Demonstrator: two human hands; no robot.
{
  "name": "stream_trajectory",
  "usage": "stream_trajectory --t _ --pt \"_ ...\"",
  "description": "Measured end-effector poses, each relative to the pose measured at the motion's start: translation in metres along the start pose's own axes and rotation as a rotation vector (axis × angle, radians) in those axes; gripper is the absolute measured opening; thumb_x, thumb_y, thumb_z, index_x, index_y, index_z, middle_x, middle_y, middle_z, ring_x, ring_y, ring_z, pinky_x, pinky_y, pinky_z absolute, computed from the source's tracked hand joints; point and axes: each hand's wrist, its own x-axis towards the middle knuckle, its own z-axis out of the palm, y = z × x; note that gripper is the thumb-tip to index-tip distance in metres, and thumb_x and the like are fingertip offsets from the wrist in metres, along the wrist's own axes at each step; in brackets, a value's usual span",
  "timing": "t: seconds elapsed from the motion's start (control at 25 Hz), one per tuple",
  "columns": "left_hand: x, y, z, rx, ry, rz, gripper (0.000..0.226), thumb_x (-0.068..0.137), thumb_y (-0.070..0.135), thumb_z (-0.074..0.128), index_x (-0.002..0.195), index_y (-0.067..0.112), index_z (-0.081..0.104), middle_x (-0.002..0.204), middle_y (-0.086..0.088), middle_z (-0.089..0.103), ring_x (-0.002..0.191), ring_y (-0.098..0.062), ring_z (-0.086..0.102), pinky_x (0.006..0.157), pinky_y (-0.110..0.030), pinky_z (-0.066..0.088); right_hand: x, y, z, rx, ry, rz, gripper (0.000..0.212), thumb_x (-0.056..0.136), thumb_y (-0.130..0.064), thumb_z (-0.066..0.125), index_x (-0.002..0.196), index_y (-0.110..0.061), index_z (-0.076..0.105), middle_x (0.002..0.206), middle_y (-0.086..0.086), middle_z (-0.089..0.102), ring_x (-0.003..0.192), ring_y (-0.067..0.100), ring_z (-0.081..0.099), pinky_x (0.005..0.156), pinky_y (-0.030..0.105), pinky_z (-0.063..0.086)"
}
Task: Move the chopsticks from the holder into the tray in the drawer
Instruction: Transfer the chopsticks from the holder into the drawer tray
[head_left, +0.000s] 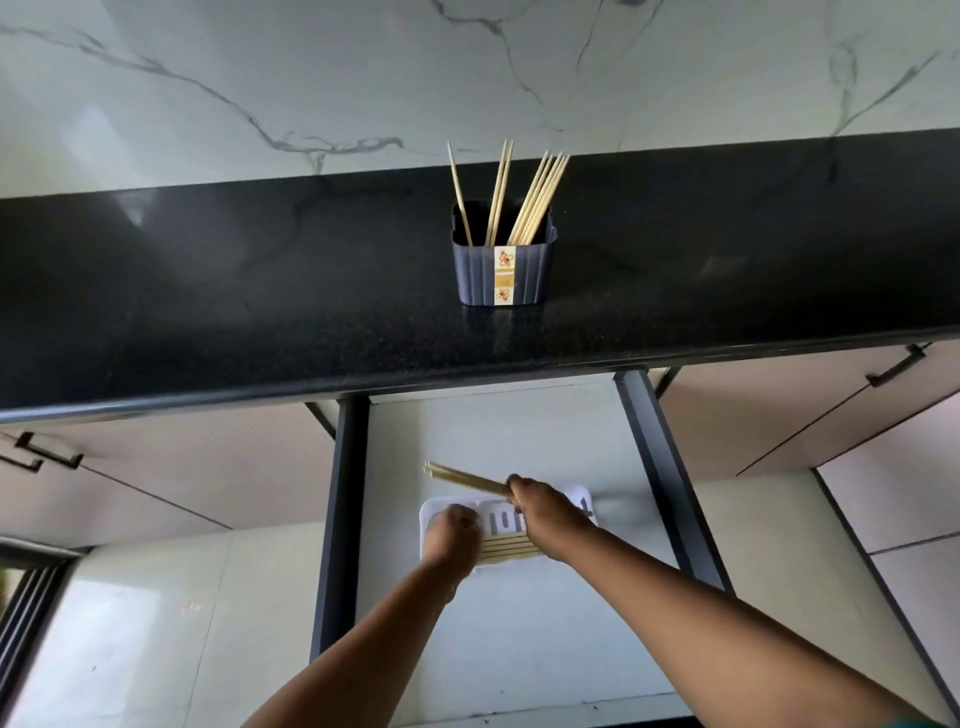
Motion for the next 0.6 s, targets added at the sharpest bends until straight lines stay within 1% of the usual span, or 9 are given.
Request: stream_trajectory --t 0.08,0.12,0.24,0.28,0.36,0.44,0.48,0.52,0.6 --pt "0.008 -0.025 -0.008 -0.078 0.287 -0.082 0.014 0.087 0.013 0.046 0.081 0.016 0.058 0.088 -0.007 0.065 0.076 -0.024 0.057 0.063 -0.029 0.042 0.003 0.013 0.02 -0.205 -0.044 -0.006 0.036 0.085 0.007 0.038 0.116 -0.009 0.045 0.111 0.015 0.06 0.103 0.033 0.06 0.08 0.037 0.045" --pt "0.011 -0.035 -0.013 -0.083 0.396 -0.041 0.01 0.087 0.011 0.049 0.086 0.015 0.058 0.093 -0.006 0.062 0.085 -0.027 0.058 0.07 -0.032 0.044 0.006 0.017 0.028 -0.255 -0.065 0.006 0.039 0.084 0.008 0.04 0.119 -0.01 0.045 0.114 0.014 0.06 0.105 0.033 0.06 0.083 0.037 0.045" --pt "0.01 -0.041 -0.021 0.072 0.522 0.294 0.021 0.087 0.011 0.056 0.108 0.011 0.056 0.11 -0.003 0.052 0.104 -0.02 0.052 0.09 -0.031 0.042 0.02 0.016 0.048 -0.381 -0.131 0.032 0.041 0.084 0.008 0.045 0.12 -0.009 0.049 0.121 0.013 0.06 0.113 0.034 0.058 0.094 0.041 0.042" --pt "0.009 -0.04 -0.02 0.169 0.456 0.403 0.025 0.088 0.013 0.057 0.113 0.012 0.055 0.115 -0.003 0.052 0.107 -0.02 0.051 0.093 -0.03 0.041 0.026 0.016 0.052 -0.416 -0.132 0.026 0.038 0.085 0.007 0.046 0.119 -0.008 0.049 0.121 0.014 0.06 0.114 0.034 0.057 0.094 0.042 0.042" --pt "0.012 -0.043 -0.01 0.43 0.151 0.567 0.037 0.092 0.024 0.051 0.128 0.013 0.051 0.133 -0.007 0.05 0.122 -0.025 0.048 0.103 -0.031 0.037 0.037 0.016 0.058 -0.467 -0.098 0.019 0.032 0.087 0.004 0.047 0.117 -0.007 0.051 0.118 0.015 0.061 0.113 0.035 0.057 0.093 0.043 0.044" --pt "0.017 -0.049 0.003 0.716 -0.108 0.578 0.058 0.098 0.041 0.038 0.148 0.013 0.028 0.158 -0.007 0.024 0.145 -0.025 0.02 0.119 -0.033 0.014 0.044 0.019 0.059 -0.466 -0.079 0.016 0.028 0.09 0.0 0.045 0.116 -0.007 0.053 0.117 0.015 0.06 0.114 0.034 0.056 0.094 0.043 0.044" --pt "0.022 -0.053 0.009 0.821 -0.155 0.544 0.066 0.098 0.047 0.032 0.151 0.012 0.016 0.161 -0.007 0.01 0.149 -0.024 0.006 0.121 -0.034 0.003 0.047 0.022 0.059 -0.466 -0.076 0.0 0.028 0.091 -0.001 0.045 0.117 -0.007 0.052 0.119 0.016 0.058 0.116 0.034 0.054 0.096 0.043 0.044" --pt "0.027 -0.056 0.013 0.895 -0.172 0.501 0.071 0.098 0.052 0.027 0.152 0.01 0.008 0.162 -0.009 0.003 0.149 -0.025 0.0 0.121 -0.036 -0.002 0.047 0.025 0.059 -0.473 -0.064 -0.027 0.03 0.089 0.0 0.046 0.118 -0.006 0.051 0.121 0.016 0.056 0.117 0.034 0.052 0.097 0.043 0.043" --pt "0.034 -0.061 0.015 1.002 -0.175 0.459 0.08 0.095 0.06 0.021 0.151 0.004 0.007 0.161 -0.015 0.003 0.148 -0.029 -0.001 0.121 -0.039 -0.002 0.042 0.033 0.06 -0.478 -0.028 -0.097 0.037 0.084 0.004 0.051 0.119 -0.006 0.05 0.123 0.014 0.051 0.119 0.032 0.048 0.098 0.041 0.042"
